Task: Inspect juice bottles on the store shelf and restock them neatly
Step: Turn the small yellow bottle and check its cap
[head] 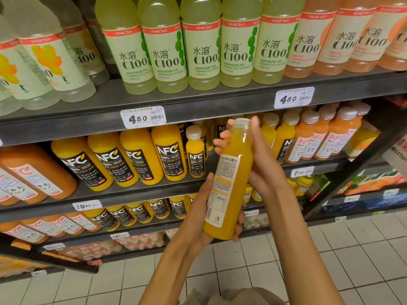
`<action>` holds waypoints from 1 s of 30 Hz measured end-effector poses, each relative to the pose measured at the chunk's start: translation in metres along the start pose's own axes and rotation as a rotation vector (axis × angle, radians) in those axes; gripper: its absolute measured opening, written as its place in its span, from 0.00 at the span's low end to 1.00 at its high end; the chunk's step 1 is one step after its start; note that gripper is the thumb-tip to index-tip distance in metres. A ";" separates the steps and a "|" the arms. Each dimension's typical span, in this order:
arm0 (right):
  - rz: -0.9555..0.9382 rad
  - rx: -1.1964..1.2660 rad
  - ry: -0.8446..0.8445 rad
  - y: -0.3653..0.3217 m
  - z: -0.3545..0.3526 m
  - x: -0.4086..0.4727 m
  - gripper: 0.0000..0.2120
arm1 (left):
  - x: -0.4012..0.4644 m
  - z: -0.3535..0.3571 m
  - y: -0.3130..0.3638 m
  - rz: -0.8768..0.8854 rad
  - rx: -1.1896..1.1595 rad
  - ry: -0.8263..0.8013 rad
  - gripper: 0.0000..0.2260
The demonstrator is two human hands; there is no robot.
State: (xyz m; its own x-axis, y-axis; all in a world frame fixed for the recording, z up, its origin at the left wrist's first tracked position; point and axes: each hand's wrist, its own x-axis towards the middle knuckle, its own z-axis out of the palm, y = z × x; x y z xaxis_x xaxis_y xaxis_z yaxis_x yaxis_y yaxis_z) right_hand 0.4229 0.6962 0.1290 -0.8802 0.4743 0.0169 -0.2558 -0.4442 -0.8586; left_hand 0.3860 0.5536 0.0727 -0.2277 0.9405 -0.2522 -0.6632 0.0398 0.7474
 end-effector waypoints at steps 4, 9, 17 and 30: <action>-0.041 0.038 -0.015 0.004 0.000 -0.003 0.21 | 0.002 -0.004 -0.003 0.003 0.091 0.106 0.30; -0.107 -0.174 0.116 -0.003 0.006 -0.004 0.21 | 0.001 0.010 0.000 0.181 0.479 0.453 0.28; -0.059 0.128 -0.003 -0.003 0.008 -0.005 0.23 | -0.008 0.013 0.004 0.025 0.106 0.051 0.30; 0.274 0.215 0.192 0.010 -0.011 0.007 0.27 | -0.016 0.029 0.012 -0.074 -0.029 0.058 0.29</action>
State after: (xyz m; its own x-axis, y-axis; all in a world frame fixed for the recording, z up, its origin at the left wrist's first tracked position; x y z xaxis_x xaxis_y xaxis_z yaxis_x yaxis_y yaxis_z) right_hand 0.4187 0.7038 0.1149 -0.8420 0.4406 -0.3115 -0.1179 -0.7136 -0.6906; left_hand 0.4029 0.5485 0.1038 -0.2175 0.9144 -0.3415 -0.7002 0.0976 0.7072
